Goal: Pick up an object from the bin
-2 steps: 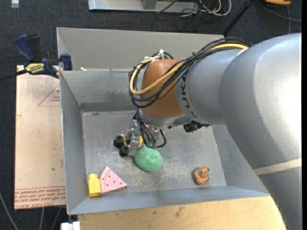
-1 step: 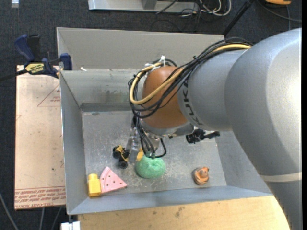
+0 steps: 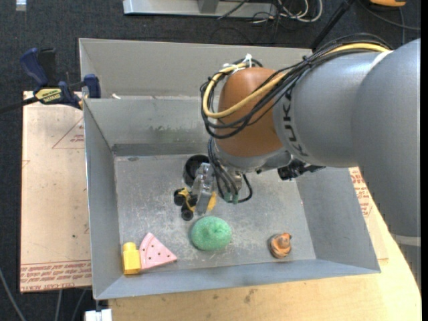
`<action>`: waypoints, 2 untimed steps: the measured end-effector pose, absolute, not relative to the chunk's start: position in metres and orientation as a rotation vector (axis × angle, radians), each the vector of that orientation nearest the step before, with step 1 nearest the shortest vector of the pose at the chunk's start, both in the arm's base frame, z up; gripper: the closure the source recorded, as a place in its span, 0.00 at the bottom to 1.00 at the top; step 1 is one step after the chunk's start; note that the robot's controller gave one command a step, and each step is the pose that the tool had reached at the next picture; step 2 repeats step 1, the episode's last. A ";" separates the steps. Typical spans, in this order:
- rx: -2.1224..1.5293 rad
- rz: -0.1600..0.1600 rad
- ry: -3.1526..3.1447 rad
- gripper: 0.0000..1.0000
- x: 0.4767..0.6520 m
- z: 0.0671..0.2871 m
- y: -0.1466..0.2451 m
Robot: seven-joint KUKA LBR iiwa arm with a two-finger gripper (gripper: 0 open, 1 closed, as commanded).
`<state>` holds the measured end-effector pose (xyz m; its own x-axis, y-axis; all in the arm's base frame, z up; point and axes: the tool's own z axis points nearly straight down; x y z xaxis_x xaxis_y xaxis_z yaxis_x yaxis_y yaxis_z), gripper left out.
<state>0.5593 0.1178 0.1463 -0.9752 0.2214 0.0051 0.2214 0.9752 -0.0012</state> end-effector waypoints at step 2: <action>0.219 -0.002 -3.137 1.00 0.546 0.271 0.116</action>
Offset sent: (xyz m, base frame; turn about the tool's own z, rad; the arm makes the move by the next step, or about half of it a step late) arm 0.0000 0.0000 0.0000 0.0000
